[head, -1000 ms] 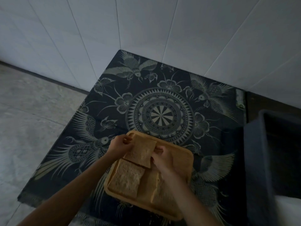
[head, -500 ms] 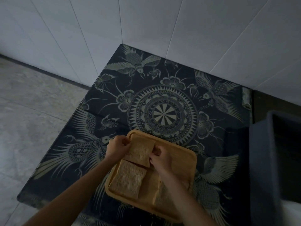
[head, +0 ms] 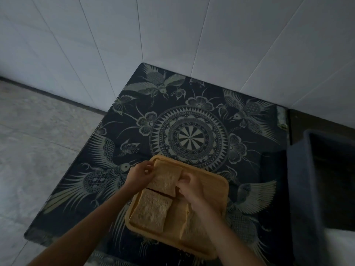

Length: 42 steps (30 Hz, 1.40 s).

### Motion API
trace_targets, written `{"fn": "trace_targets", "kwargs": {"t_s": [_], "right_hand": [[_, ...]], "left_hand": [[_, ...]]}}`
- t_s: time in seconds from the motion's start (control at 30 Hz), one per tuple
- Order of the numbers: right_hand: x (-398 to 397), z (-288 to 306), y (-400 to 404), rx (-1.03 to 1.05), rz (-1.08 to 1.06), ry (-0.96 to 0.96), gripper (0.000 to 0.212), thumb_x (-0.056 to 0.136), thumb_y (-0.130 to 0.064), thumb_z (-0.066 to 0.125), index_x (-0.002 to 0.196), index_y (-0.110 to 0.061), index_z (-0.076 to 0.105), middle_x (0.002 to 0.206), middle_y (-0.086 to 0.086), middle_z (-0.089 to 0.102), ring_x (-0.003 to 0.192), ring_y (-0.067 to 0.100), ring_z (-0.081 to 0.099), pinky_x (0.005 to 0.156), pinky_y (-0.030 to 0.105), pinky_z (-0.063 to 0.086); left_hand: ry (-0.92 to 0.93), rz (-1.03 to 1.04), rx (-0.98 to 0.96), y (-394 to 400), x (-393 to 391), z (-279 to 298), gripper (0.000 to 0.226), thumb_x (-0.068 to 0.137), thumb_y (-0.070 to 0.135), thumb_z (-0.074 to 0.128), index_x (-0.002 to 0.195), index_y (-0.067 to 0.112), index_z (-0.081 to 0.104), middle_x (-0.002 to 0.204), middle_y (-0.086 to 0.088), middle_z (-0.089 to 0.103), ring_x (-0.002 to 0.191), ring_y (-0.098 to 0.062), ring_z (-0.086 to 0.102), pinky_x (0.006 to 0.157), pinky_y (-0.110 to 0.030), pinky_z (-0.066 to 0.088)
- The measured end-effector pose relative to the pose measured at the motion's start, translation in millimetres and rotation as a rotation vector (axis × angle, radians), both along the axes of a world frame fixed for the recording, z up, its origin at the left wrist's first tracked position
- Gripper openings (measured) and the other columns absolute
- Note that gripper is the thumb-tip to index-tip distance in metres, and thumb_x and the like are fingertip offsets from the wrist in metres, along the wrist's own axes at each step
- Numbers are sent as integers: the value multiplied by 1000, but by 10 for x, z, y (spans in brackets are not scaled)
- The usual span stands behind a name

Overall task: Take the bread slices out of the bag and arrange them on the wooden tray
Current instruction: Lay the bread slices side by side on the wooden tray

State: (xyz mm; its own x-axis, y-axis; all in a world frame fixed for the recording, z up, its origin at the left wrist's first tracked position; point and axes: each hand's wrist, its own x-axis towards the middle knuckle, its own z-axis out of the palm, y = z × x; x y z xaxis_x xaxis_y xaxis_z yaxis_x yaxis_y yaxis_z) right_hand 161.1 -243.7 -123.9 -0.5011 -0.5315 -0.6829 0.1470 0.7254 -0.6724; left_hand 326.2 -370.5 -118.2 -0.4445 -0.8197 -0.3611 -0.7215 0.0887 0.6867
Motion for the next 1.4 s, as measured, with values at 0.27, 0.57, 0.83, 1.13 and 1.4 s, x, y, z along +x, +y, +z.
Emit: {"fn": "trace_targets", "kwargs": {"t_s": [0.27, 0.57, 0.83, 1.13, 1.4], "right_hand": [[-202, 272, 236, -85, -43, -1, 40, 88, -17, 76, 127, -20, 65, 110, -4, 72, 99, 13, 71, 76, 28, 60], [-466, 543, 1144, -89, -158, 86, 30, 91, -24, 71, 120, -22, 68, 114, 1, 70, 104, 20, 68, 88, 37, 60], [-121, 284, 1837, 139, -179, 106, 23, 88, -38, 67, 96, -18, 77, 95, 8, 78, 86, 22, 73, 74, 34, 56], [54, 271, 1892, 150, -12, 282, 27, 98, -38, 63, 105, -17, 78, 92, -7, 73, 88, 14, 71, 80, 34, 61], [124, 156, 1984, 128, -27, 262, 37, 97, -34, 67, 128, -14, 70, 124, 1, 71, 106, 12, 66, 88, 27, 54]], "left_hand": [[97, -17, -16, 227, -215, 325, 44, 89, 24, 70, 132, 24, 59, 123, -3, 70, 101, -16, 68, 81, -30, 55], [120, -187, 118, 873, -356, 333, 32, 91, 21, 66, 123, 20, 63, 107, 7, 66, 89, -2, 64, 66, -16, 51], [32, -122, 318, 1484, -288, -29, 46, 90, 30, 68, 131, 15, 54, 111, 2, 60, 97, -12, 60, 78, -26, 48], [56, -98, 347, 1790, -242, -146, 38, 89, 16, 71, 126, 11, 63, 109, -6, 71, 93, -17, 69, 79, -33, 59], [61, -92, 323, 1844, -163, -99, 35, 88, 13, 73, 122, 13, 67, 106, -5, 73, 93, -17, 70, 83, -35, 60]]}}
